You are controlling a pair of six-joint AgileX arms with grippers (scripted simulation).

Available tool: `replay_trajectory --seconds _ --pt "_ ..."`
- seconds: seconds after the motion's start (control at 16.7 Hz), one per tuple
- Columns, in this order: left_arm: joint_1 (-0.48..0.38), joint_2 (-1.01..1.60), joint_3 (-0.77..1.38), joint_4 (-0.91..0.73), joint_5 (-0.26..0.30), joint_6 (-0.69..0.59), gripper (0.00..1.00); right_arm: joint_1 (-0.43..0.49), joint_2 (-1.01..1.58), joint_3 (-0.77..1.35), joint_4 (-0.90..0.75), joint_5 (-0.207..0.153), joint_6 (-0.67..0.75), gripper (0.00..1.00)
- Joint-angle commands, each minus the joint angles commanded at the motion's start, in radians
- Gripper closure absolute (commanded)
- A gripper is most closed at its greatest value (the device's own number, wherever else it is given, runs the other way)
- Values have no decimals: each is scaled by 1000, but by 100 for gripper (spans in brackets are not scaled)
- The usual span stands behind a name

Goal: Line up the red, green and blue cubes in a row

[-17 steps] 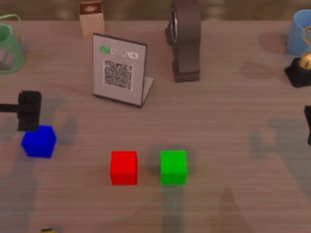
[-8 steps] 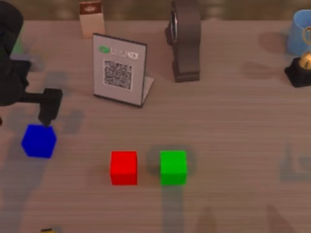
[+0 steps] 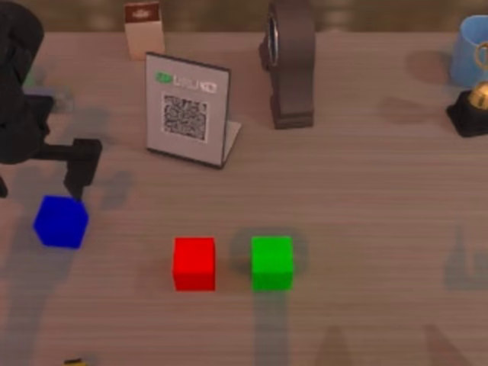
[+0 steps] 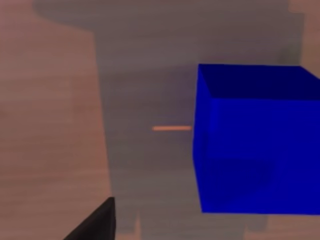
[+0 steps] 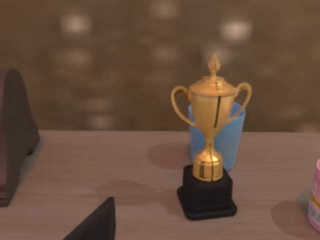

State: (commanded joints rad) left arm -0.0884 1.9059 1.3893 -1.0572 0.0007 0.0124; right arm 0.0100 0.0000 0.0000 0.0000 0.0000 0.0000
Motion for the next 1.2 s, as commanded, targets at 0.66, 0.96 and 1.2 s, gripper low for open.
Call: replay_trajectory --seconds 0.66,0.96,1.2 --pt "-3 119 -170 292 1 4 0 0 0 0 0 0 0 0" --pt "-3 120 -171 294 1 4 8 0 0 0 0 0 0 0" --pt "-3 120 -171 294 1 4 38 0 0 0 0 0 0 0"
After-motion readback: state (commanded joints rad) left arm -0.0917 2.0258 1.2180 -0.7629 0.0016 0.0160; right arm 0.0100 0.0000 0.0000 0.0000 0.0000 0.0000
